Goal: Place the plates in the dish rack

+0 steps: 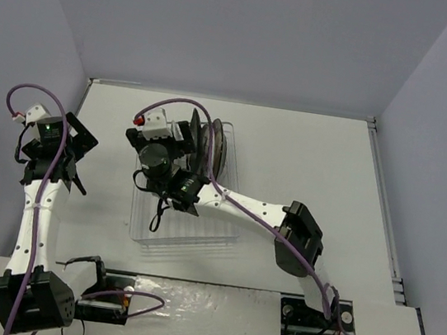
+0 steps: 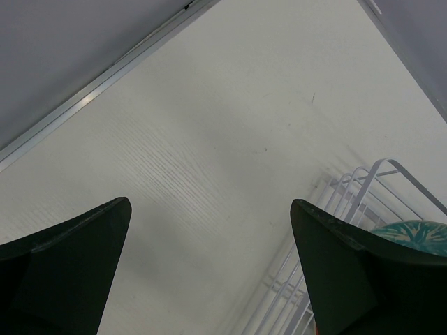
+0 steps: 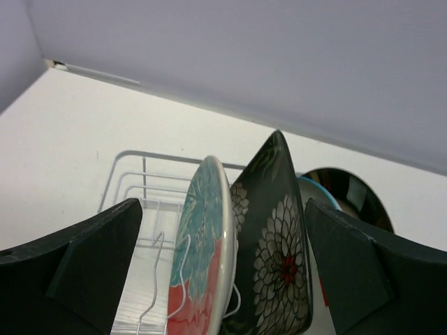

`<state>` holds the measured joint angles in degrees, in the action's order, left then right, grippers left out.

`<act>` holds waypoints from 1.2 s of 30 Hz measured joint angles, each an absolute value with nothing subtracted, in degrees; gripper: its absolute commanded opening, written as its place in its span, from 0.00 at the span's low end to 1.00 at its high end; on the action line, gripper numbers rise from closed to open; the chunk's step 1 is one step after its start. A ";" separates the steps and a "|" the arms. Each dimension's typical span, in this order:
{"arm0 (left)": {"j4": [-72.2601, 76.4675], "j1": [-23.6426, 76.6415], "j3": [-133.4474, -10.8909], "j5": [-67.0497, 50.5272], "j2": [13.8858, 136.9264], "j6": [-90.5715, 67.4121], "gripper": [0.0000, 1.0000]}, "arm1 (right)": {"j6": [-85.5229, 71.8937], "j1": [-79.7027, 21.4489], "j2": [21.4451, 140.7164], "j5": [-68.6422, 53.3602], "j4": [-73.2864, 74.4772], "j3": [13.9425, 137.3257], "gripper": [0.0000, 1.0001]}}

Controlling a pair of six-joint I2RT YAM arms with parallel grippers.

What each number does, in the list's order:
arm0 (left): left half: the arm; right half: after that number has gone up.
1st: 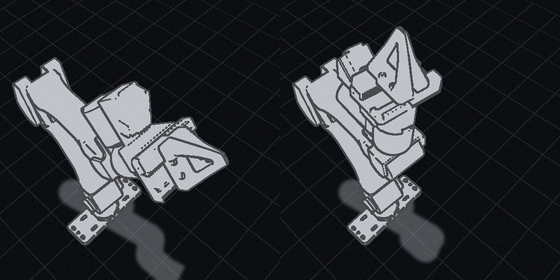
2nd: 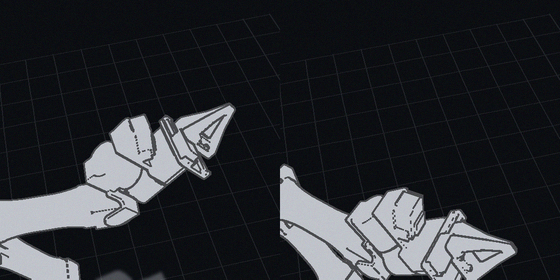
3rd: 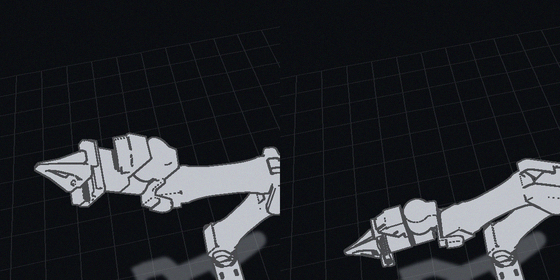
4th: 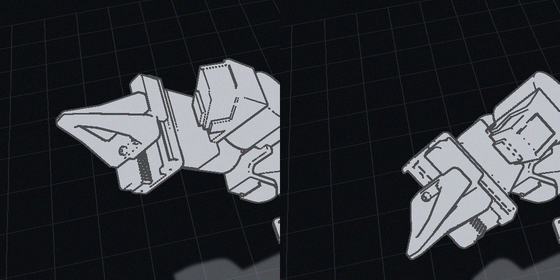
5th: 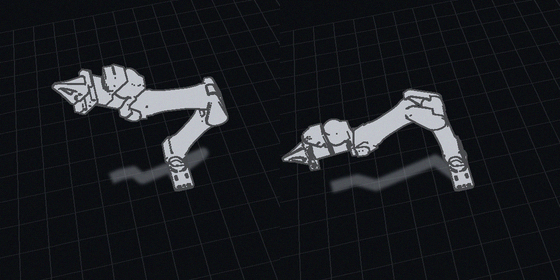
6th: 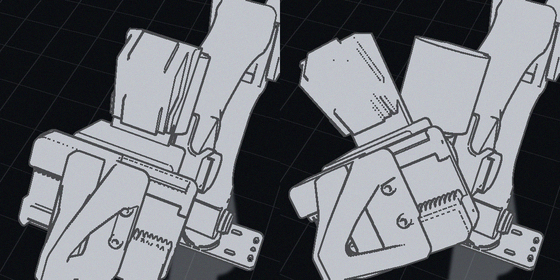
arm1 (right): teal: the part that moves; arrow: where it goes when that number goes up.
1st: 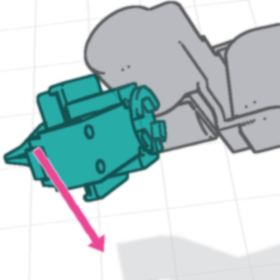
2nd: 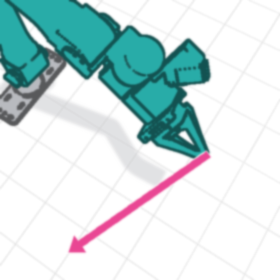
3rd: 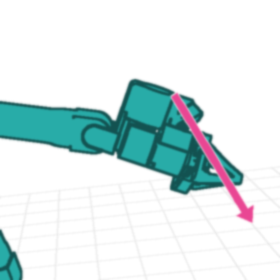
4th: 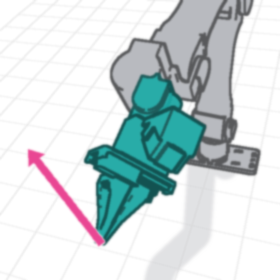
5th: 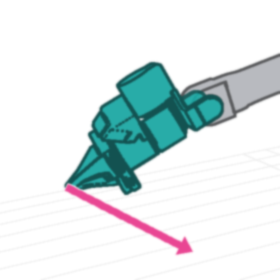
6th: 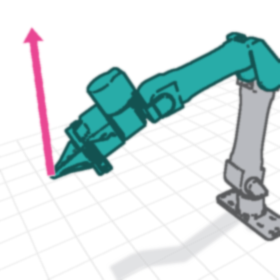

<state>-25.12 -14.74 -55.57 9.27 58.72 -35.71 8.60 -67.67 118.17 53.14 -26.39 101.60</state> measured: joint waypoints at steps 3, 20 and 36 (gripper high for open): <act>-25.12 -14.74 -55.57 9.23 58.72 -35.59 0.97 | 8.12 -66.46 114.18 48.24 -24.07 101.62 1.00; -21.01 -15.07 -55.19 3.50 59.28 -34.01 0.97 | -15.87 -25.53 84.86 26.02 -22.07 66.60 1.00; -17.87 -9.69 -53.43 7.58 65.38 -34.74 0.97 | -27.39 -11.74 81.19 19.38 -35.53 35.86 1.00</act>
